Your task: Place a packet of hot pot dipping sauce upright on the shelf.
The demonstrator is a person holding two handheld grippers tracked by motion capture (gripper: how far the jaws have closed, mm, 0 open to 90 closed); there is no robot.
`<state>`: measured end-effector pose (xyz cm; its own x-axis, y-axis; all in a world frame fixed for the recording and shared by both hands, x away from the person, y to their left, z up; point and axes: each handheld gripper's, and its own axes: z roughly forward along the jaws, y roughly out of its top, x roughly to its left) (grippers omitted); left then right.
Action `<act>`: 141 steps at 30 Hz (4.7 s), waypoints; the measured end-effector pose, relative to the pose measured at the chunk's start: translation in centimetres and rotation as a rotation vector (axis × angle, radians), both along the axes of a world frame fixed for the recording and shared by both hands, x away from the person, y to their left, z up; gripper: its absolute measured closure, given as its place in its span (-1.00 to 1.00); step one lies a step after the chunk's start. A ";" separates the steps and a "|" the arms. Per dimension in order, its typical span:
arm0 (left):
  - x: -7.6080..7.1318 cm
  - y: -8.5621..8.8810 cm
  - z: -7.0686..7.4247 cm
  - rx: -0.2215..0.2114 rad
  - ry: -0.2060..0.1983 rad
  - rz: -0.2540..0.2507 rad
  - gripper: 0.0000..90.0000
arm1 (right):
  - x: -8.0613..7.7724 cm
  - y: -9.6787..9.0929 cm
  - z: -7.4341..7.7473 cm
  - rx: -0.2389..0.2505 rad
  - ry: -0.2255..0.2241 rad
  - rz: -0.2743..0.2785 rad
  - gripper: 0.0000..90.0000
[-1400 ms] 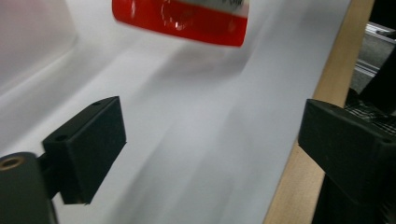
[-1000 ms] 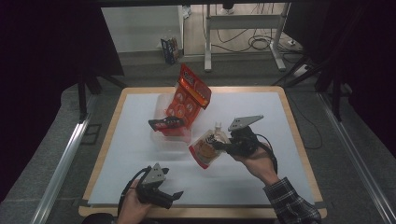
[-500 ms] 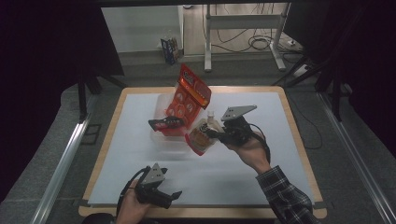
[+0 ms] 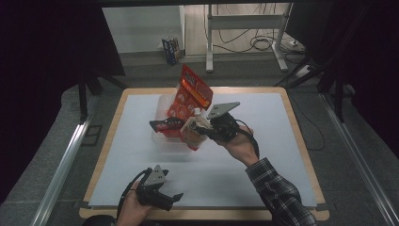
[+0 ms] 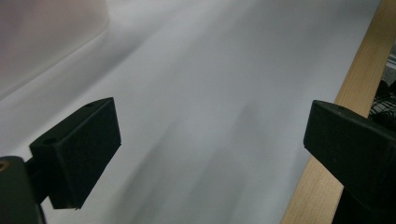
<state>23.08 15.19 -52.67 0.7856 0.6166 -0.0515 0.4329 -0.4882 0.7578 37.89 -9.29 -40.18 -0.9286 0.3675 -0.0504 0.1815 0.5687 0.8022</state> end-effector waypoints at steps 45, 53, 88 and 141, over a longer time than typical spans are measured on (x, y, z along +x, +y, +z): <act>0.1 0.0 -0.1 0.024 0.006 0.006 -0.92 | 1.8 4.7 -2.3 0.014 0.083 0.033 0.17; 0.1 -0.1 -0.2 0.034 0.005 0.007 -0.91 | 1.6 4.7 -2.3 0.006 0.075 0.031 -0.09; -0.3 -0.2 0.2 0.032 -0.062 0.000 -0.92 | 0.4 2.6 -2.9 -0.018 0.094 -0.020 -0.86; -0.6 -0.3 0.3 0.054 -0.118 0.005 -0.93 | -4.2 -3.9 -3.9 0.035 0.048 -0.098 -1.00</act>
<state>22.49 14.84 -52.35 0.7814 0.6196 0.0746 0.3444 -0.5278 0.7764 33.67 -13.18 -44.10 -0.8891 0.4577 0.0079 0.2741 0.5184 0.8100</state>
